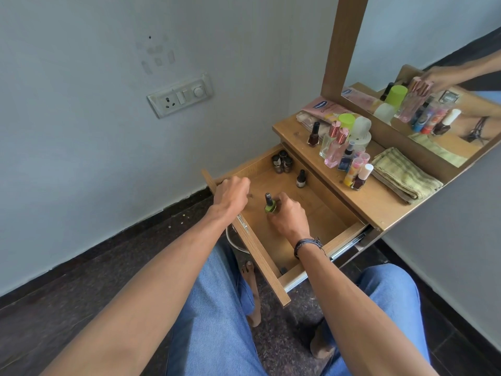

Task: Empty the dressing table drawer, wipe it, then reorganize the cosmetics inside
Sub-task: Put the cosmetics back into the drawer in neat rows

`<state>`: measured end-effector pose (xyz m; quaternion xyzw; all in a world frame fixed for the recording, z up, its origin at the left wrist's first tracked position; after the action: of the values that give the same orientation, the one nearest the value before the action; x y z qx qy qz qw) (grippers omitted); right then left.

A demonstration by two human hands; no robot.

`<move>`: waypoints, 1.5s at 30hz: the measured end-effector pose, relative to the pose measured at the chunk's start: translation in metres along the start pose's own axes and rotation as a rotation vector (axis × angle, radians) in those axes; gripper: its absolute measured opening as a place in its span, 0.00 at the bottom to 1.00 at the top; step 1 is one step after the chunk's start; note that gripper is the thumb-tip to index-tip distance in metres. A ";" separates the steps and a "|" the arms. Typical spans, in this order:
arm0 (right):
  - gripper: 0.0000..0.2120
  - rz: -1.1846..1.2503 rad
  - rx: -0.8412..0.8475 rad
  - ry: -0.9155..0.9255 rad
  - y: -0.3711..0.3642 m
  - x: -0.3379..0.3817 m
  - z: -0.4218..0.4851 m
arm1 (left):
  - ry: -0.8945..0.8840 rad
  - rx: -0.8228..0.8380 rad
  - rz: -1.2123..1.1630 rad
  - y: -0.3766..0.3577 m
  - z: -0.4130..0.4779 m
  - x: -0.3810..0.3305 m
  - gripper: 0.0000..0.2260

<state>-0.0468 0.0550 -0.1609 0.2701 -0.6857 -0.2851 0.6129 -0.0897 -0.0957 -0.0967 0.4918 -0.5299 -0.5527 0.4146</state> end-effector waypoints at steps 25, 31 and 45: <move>0.15 -0.001 0.020 -0.012 -0.007 -0.005 0.005 | 0.209 -0.159 -0.162 0.008 0.004 0.049 0.14; 0.16 0.034 0.028 -0.037 -0.012 -0.006 0.007 | 0.242 -0.185 -0.242 0.003 0.000 0.051 0.16; 0.20 0.158 -0.047 -0.088 -0.040 0.025 0.055 | 0.285 -0.283 -0.323 -0.001 -0.005 0.053 0.18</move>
<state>-0.1027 0.0129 -0.1769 0.1879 -0.7243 -0.2633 0.6089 -0.0945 -0.1489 -0.1027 0.5800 -0.2982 -0.6055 0.4561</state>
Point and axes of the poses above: each hand's wrist, its own z-axis towards the middle knuckle, its own y-axis out of the back of the hand, x = y × z, the point moved 7 cm from there along z, towards the middle knuckle
